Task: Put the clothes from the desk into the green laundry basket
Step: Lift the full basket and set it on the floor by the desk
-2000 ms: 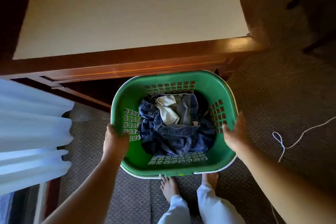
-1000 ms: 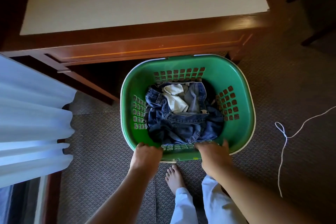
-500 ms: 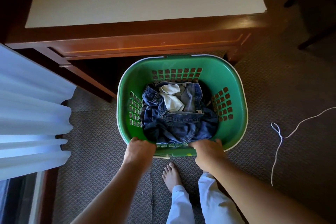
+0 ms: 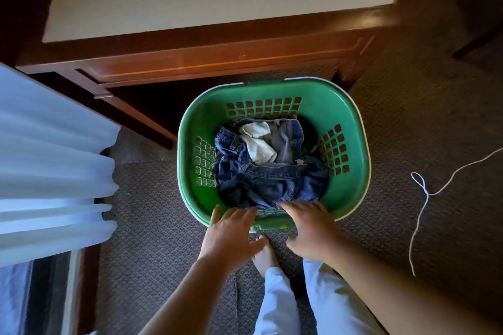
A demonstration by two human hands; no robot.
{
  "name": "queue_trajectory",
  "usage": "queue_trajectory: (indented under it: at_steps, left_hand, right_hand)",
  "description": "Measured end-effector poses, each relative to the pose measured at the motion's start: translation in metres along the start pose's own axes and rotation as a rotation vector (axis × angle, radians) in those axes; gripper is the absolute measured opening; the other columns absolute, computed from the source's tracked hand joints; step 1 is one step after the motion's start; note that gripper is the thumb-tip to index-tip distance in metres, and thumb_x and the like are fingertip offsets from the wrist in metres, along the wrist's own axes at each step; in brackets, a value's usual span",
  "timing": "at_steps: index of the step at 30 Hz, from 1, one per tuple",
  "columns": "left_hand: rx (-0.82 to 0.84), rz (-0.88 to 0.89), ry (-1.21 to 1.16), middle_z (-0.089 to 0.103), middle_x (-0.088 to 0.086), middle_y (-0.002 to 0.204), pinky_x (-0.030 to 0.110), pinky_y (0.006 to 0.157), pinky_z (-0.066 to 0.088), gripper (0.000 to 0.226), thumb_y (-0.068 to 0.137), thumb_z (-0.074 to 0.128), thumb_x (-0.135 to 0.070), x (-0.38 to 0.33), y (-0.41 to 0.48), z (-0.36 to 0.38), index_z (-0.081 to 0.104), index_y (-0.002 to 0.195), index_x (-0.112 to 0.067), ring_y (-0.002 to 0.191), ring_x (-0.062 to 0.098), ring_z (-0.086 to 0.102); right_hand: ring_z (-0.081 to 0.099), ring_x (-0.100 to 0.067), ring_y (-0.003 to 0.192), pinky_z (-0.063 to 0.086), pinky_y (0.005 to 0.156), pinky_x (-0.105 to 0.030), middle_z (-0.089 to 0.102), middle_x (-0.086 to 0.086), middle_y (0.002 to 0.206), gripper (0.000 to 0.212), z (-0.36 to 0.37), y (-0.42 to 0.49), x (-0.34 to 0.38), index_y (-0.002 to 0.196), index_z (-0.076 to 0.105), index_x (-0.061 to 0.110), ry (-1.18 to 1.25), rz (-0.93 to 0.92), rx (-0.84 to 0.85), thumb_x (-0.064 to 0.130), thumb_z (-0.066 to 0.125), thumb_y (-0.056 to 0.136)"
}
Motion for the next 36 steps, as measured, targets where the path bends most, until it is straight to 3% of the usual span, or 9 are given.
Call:
queue_trajectory:
  at_steps: [3, 5, 10, 13, 17, 21, 26, 31, 36]
  left_hand:
    - [0.031, 0.03, -0.002, 0.04, -0.005, 0.16, 0.052, 0.127, 0.009, 0.088, 0.089, 0.046, -0.074, -0.017, 0.004, 0.009, 0.021, 0.16, -0.03, 0.15, 0.018, 0.031]
    - [0.057, 0.025, 0.066, 0.04, -0.002, 0.16, 0.057, 0.125, 0.013, 0.086, 0.091, 0.048, -0.072, -0.024, 0.009, 0.017, 0.019, 0.161, -0.029, 0.151, 0.023, 0.03]
    - [0.073, -0.068, 0.141, 0.05, 0.003, 0.15, 0.051, 0.115, 0.034, 0.078, 0.092, 0.062, -0.029, -0.012, 0.025, 0.019, 0.02, 0.158, -0.04, 0.144, 0.028, 0.037]
    - [0.12, -0.087, 0.151, 0.047, 0.001, 0.152, 0.052, 0.111, 0.037, 0.086, 0.084, 0.059, -0.019, 0.001, 0.032, 0.015, 0.023, 0.156, -0.049, 0.147, 0.035, 0.034]
    - [0.129, -0.047, 0.187, 0.072, -0.002, 0.116, 0.039, 0.09, 0.057, 0.062, 0.086, 0.056, -0.016, 0.009, 0.03, 0.007, 0.052, 0.141, -0.042, 0.106, 0.026, 0.07]
    - [0.102, -0.058, 0.23, 0.073, -0.002, 0.108, 0.035, 0.084, 0.055, 0.051, 0.088, 0.055, -0.017, 0.014, 0.026, 0.004, 0.058, 0.135, -0.037, 0.101, 0.025, 0.072]
    - [0.071, -0.106, 0.21, 0.074, 0.002, 0.108, 0.034, 0.082, 0.054, 0.043, 0.088, 0.054, -0.019, -0.001, 0.025, 0.009, 0.062, 0.129, -0.032, 0.103, 0.029, 0.072]
    - [0.002, -0.15, 0.178, 0.075, 0.004, 0.106, 0.034, 0.084, 0.055, 0.044, 0.086, 0.054, -0.017, -0.003, 0.035, -0.005, 0.063, 0.127, -0.033, 0.102, 0.028, 0.073]
    - [-0.012, -0.093, 0.215, 0.075, 0.002, 0.108, 0.034, 0.085, 0.054, 0.044, 0.087, 0.055, -0.016, -0.002, 0.044, -0.022, 0.063, 0.127, -0.032, 0.104, 0.027, 0.072]
  right_hand:
    - [0.037, -0.021, 0.143, 0.017, 0.121, -0.051, 0.042, 0.003, 0.156, 0.087, 0.0, -0.001, -0.007, 0.157, 0.025, 0.025, -0.062, 0.063, 0.002, 0.056, 0.06, 0.083]
    - [0.04, -0.022, 0.141, 0.017, 0.12, -0.051, 0.045, 0.002, 0.153, 0.082, 0.002, -0.004, -0.018, 0.155, 0.026, 0.024, -0.16, 0.115, 0.023, 0.054, 0.06, 0.086]
    - [0.05, -0.026, 0.129, 0.033, 0.102, -0.041, 0.057, -0.001, 0.139, 0.068, 0.001, -0.009, -0.026, 0.152, 0.031, 0.023, -0.33, 0.114, 0.015, 0.017, 0.056, 0.09]
    - [0.055, -0.026, 0.12, 0.033, 0.095, -0.039, 0.065, -0.001, 0.127, 0.054, -0.001, -0.006, -0.026, 0.139, 0.047, 0.025, -0.326, 0.145, -0.012, 0.008, 0.055, 0.088]
    - [0.057, -0.024, 0.112, 0.032, 0.091, -0.036, 0.069, 0.003, 0.112, 0.037, -0.003, -0.002, -0.021, 0.115, 0.059, 0.026, -0.268, 0.188, -0.084, 0.009, 0.061, 0.083]
    - [0.055, -0.018, 0.116, 0.017, 0.111, -0.04, 0.07, 0.012, 0.114, 0.045, 0.006, -0.003, -0.016, 0.119, 0.066, 0.033, -0.14, 0.167, -0.176, 0.015, 0.067, 0.078]
    - [0.068, -0.016, 0.09, 0.018, 0.11, -0.051, 0.075, 0.018, 0.089, 0.063, -0.006, 0.002, -0.031, 0.099, 0.077, 0.04, -0.171, 0.067, -0.269, 0.013, 0.087, 0.043]
    - [0.054, -0.012, 0.119, -0.001, 0.116, -0.05, 0.07, 0.019, 0.116, 0.056, -0.028, 0.014, -0.036, 0.125, 0.065, 0.041, -0.197, 0.08, -0.171, 0.016, 0.069, 0.076]
    - [0.049, -0.012, 0.124, 0.002, 0.11, -0.045, 0.068, 0.015, 0.118, 0.051, -0.036, 0.022, -0.034, 0.129, 0.061, 0.041, -0.144, 0.145, -0.184, 0.024, 0.064, 0.081]
Point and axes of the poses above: each hand's wrist, its own y-axis towards the middle knuckle, its own z-axis out of the palm, x = y × z, the point moved 9 cm from there along y, towards the middle knuckle
